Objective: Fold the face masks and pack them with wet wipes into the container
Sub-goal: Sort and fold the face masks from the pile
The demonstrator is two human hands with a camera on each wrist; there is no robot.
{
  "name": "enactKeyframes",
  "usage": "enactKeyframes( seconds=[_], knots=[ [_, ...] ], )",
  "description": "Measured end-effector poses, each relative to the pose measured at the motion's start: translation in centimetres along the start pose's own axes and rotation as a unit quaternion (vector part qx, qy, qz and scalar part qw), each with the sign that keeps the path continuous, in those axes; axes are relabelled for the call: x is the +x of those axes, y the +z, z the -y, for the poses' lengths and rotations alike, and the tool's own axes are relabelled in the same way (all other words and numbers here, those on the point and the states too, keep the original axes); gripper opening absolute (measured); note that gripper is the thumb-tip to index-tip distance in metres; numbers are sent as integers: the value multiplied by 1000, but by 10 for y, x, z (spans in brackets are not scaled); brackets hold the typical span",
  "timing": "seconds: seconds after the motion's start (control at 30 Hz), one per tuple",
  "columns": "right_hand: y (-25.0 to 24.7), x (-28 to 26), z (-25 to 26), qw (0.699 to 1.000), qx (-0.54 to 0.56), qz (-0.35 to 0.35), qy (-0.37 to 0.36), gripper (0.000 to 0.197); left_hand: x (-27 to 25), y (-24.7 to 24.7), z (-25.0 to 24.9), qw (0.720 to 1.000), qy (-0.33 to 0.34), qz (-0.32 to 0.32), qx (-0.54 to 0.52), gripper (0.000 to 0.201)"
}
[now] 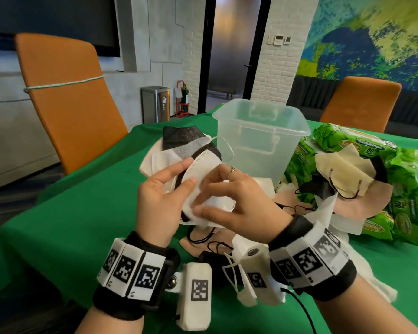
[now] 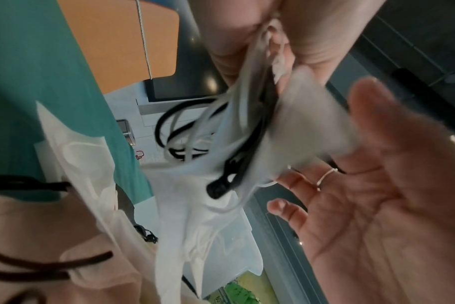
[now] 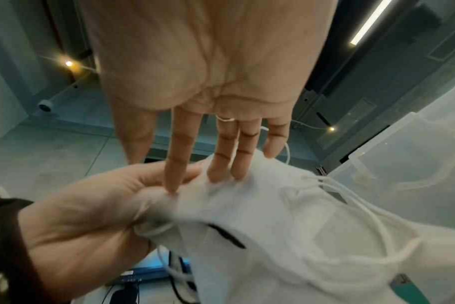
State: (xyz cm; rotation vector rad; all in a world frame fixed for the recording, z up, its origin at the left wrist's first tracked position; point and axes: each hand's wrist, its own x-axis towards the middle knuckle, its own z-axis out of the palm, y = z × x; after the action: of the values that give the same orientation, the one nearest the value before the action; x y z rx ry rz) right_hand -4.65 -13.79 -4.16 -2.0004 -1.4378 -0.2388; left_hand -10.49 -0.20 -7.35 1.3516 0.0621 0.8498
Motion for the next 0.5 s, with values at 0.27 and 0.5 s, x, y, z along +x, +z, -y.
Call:
enactKeyframes(
  seconds=[0.27, 0.5],
  knots=[
    [-15, 15, -6, 986, -7, -126, 110, 41, -3, 1, 1, 999, 19, -1, 43, 37],
    [-10, 15, -5, 978, 21, -188, 84, 28, -5, 1, 2, 998, 26, -6, 55, 36]
  ],
)
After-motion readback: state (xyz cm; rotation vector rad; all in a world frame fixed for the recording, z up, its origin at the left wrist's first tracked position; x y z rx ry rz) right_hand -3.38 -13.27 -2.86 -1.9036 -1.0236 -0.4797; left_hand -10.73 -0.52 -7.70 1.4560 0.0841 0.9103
